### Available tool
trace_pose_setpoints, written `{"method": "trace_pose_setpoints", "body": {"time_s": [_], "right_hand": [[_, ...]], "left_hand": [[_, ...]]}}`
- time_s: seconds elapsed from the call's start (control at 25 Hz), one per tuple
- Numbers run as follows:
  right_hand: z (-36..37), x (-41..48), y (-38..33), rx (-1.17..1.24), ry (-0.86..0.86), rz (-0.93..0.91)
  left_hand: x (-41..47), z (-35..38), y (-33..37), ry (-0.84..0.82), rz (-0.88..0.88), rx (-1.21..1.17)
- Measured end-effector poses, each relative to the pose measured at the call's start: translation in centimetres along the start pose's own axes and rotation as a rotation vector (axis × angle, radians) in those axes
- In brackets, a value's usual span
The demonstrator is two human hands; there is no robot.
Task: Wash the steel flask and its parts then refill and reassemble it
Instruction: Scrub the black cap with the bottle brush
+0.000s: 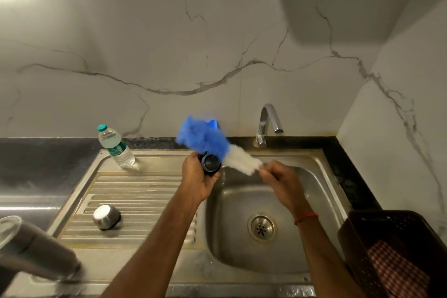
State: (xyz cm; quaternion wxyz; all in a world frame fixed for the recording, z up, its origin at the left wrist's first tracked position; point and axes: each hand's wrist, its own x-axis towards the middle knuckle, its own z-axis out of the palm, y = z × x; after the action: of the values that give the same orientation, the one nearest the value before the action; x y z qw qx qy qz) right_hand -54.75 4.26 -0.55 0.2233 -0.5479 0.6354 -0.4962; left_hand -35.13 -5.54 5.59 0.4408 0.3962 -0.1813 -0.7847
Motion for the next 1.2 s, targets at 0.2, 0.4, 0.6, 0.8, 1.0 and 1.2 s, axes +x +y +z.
{"method": "trace_pose_setpoints", "body": {"time_s": [0.2,0.4,0.6,0.8,1.0,1.2], "right_hand": [[0.6,-0.4,0.1,0.024,-0.037,0.024],[0.2,-2.7,2.0,0.216,0.133,0.201],[2.4,-1.4,-0.6,0.21,0.022,0.114],[1.5,-2.6,2.6,0.054,-0.005,0.159],[1.9,-0.6,-1.1,0.085,-0.025,0.045],[1.2,-2.6,1.1,0.012,-0.034,0.092]], "left_hand": [[-0.2,-0.4,0.2,-0.063,-0.06,-0.112],[-0.2,-1.4,1.2,0.025,-0.006,-0.034],[-1.5,-0.3,0.3,-0.07,0.047,0.057],[-1.6,-1.1,0.2,0.051,0.083,0.272],[-1.6,-1.3,-0.6,0.039,0.029,0.282],[-1.4,-1.8,0.3,-0.019,0.013,0.191]]}}
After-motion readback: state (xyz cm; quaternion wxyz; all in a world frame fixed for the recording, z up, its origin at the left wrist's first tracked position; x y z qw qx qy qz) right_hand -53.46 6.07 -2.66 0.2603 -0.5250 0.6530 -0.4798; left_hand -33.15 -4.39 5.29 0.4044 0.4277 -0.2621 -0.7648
